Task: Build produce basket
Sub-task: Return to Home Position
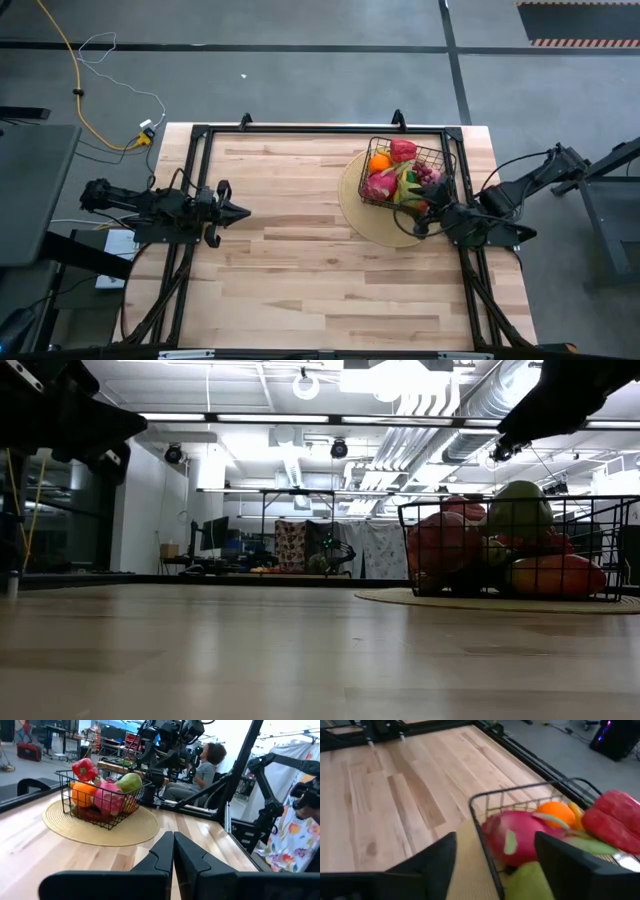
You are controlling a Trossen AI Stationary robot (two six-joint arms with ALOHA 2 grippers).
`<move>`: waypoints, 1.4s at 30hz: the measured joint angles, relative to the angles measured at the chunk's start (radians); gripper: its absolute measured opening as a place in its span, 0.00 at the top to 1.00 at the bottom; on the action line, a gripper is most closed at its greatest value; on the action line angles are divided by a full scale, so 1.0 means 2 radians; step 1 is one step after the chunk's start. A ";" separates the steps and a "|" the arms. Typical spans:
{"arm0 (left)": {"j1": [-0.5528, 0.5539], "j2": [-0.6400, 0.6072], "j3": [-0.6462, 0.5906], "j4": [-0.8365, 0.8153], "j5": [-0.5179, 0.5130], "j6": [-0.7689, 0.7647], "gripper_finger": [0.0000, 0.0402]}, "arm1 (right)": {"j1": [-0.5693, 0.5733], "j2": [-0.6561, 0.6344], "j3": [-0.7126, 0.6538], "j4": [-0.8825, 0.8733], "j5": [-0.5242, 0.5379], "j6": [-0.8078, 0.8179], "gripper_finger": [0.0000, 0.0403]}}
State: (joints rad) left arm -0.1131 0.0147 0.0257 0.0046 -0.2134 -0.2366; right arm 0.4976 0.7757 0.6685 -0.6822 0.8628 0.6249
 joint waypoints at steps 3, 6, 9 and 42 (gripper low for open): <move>0.000 0.000 0.000 0.000 0.000 -0.010 1.00 | 0.007 -0.021 -0.001 -0.027 -0.002 0.023 0.52; 0.000 0.000 0.000 0.000 0.000 -0.011 0.99 | 0.020 -0.044 -0.026 -0.020 -0.002 0.027 0.78; 0.000 0.000 0.000 0.000 0.000 -0.011 0.99 | 0.026 -0.077 -0.074 0.044 -0.004 0.009 0.96; 0.000 0.000 0.000 0.000 -0.003 -0.011 0.99 | -0.086 -0.378 -0.326 0.365 -0.258 -0.338 1.00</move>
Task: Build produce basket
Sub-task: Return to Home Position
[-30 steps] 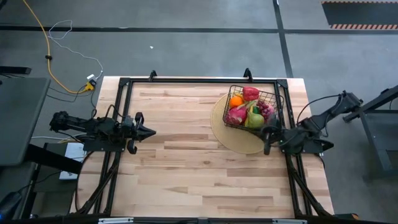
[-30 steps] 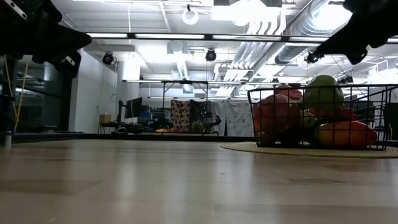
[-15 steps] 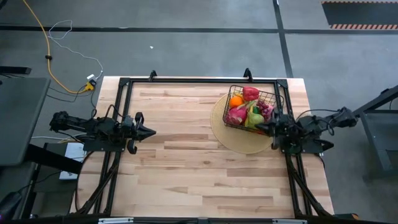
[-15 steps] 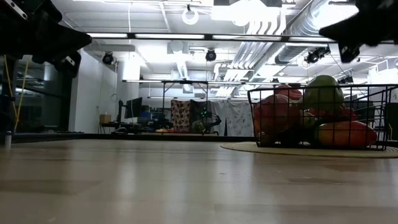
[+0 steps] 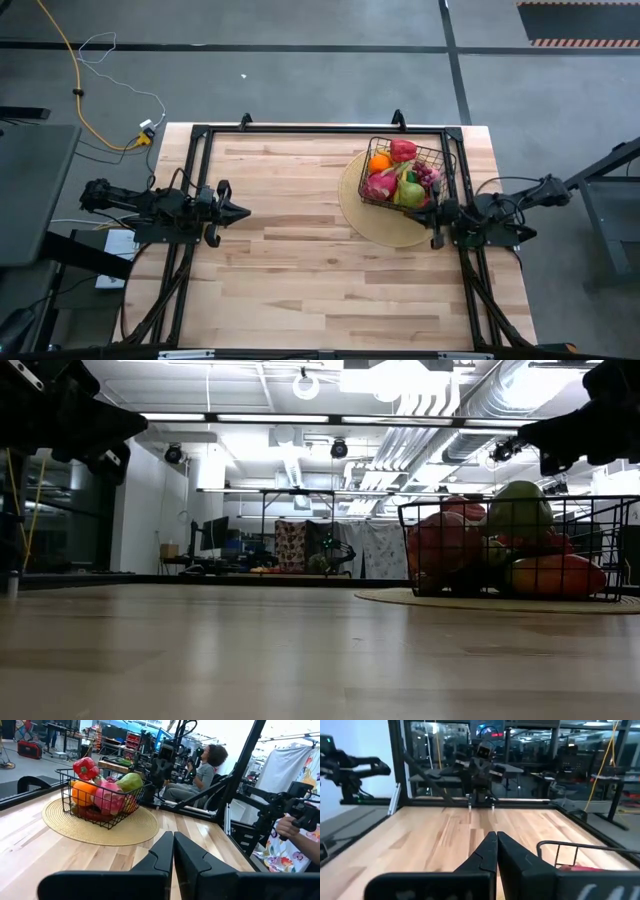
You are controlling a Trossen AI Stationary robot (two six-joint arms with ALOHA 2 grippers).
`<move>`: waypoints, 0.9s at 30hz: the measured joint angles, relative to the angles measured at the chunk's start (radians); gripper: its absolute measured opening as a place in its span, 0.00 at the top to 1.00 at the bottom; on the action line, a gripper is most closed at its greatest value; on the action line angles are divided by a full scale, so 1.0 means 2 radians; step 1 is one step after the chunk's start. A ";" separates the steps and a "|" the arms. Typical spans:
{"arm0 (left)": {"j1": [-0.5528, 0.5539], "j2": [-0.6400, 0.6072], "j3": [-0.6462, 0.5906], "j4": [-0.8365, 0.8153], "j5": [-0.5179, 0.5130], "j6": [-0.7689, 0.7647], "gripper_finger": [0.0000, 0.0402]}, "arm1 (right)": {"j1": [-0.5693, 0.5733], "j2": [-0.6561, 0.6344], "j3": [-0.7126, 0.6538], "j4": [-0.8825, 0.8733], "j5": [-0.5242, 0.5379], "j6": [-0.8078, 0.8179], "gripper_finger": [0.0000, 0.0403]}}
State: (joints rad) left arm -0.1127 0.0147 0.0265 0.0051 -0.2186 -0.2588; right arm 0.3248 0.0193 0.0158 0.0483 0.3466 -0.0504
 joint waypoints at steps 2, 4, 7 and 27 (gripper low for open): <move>0.000 0.000 0.000 0.000 -0.001 0.000 0.99 | 0.000 0.005 0.000 0.000 0.000 -0.011 1.00; 0.000 0.000 0.000 0.000 -0.001 0.000 0.99 | 0.000 0.010 0.000 0.000 0.000 -0.031 1.00; 0.000 0.000 0.000 0.000 -0.001 0.000 0.99 | 0.000 0.015 0.000 0.000 0.001 -0.042 1.00; 0.000 0.000 0.000 0.000 -0.001 0.000 0.99 | 0.000 0.016 0.000 -0.001 0.001 -0.041 1.00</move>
